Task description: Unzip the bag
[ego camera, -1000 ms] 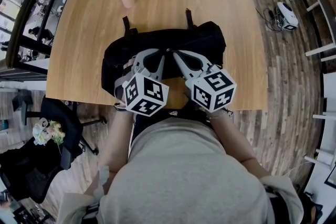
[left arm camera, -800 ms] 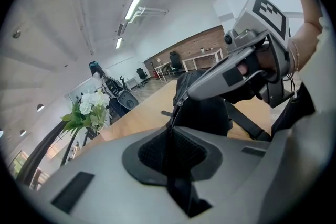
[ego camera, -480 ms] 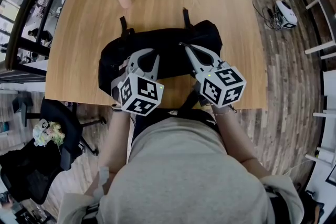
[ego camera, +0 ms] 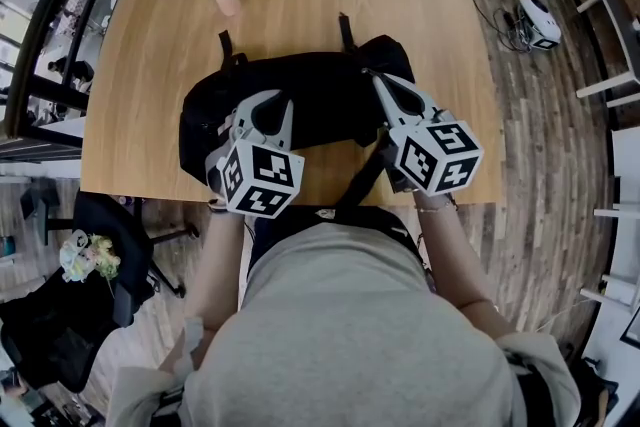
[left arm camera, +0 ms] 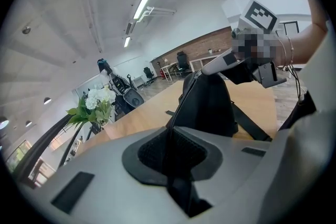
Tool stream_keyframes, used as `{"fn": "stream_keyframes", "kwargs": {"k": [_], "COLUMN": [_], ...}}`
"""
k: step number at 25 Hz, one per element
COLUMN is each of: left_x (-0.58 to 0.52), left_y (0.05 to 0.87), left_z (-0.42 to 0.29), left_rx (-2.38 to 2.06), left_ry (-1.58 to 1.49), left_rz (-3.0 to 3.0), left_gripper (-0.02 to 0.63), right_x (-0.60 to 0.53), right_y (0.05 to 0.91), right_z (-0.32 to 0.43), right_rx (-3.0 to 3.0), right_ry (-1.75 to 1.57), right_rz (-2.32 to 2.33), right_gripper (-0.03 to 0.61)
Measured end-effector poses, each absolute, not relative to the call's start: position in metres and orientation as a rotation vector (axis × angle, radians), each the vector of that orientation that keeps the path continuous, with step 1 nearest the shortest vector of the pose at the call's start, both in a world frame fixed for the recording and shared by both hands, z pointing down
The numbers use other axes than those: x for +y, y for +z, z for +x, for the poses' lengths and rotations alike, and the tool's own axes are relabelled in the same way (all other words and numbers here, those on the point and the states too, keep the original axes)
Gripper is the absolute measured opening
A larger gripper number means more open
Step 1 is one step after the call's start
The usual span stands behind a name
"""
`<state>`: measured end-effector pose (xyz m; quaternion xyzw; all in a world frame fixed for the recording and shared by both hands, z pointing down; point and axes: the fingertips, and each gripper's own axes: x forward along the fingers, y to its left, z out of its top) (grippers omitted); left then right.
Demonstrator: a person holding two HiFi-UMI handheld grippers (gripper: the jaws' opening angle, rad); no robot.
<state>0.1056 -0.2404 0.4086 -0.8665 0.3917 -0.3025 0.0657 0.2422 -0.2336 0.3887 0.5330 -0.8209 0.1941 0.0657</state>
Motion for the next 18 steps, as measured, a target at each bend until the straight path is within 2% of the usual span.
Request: {"fn": "stream_keyframes", "kwargs": {"k": [18], "left_x": [-0.24], "left_y": [0.406], "left_z": [0.105], "left_rx": [1.243], "left_ry": [-0.897], "left_rz": [-2.648], "left_gripper": [0.049], "right_x": [-0.235], "right_y": [0.39], "right_z": [0.287], "right_rx": [-2.43], "right_ry": [0.608], "right_rz": [1.73], "right_gripper": [0.011]}}
